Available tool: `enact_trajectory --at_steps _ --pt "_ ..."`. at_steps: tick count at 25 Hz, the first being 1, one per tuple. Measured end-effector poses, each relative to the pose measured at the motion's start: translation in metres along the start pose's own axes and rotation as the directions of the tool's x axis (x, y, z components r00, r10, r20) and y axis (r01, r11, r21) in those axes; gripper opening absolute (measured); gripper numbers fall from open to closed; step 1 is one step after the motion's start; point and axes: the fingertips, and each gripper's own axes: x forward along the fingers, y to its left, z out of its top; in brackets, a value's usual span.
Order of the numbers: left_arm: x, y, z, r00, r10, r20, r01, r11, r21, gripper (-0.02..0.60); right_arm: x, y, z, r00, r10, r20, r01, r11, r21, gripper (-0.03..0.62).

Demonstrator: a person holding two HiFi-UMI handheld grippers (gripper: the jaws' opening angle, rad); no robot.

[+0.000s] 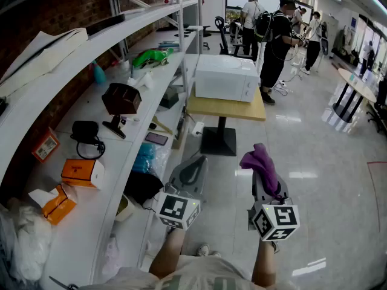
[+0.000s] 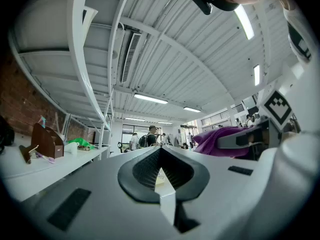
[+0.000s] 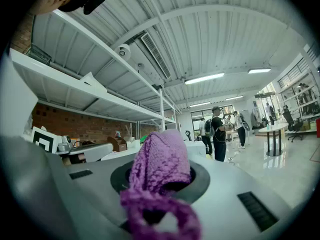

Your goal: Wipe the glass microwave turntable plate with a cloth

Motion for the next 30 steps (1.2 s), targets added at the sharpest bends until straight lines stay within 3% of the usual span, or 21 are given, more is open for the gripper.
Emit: enact_trajectory --at_steps 5,14,22,30 --pt "-0.003 -0.005 0.012 1.000 0.005 0.029 -0.006 0.999 0.037 0.003 -0.005 0.005 0.014 0.999 0.017 0.040 -0.015 0.998 -0.058 0.055" --pt "-0.008 -0.015 0.030 0.998 0.022 0.059 -0.026 0.997 0.069 0.003 -0.021 0.016 0.016 0.995 0.075 0.072 -0.071 0.996 -0.059 0.055" --pt "-0.010 -0.027 0.019 0.999 0.031 0.019 -0.033 0.995 0.097 0.003 -0.028 0.008 0.007 0.990 0.127 0.063 -0.129 0.991 0.040 0.055" --pt "-0.022 -0.019 -0.008 0.996 0.078 -0.052 -0.076 0.996 0.054 0.003 -0.036 -0.002 -0.020 0.986 0.164 -0.019 -0.162 0.984 0.074 0.055"
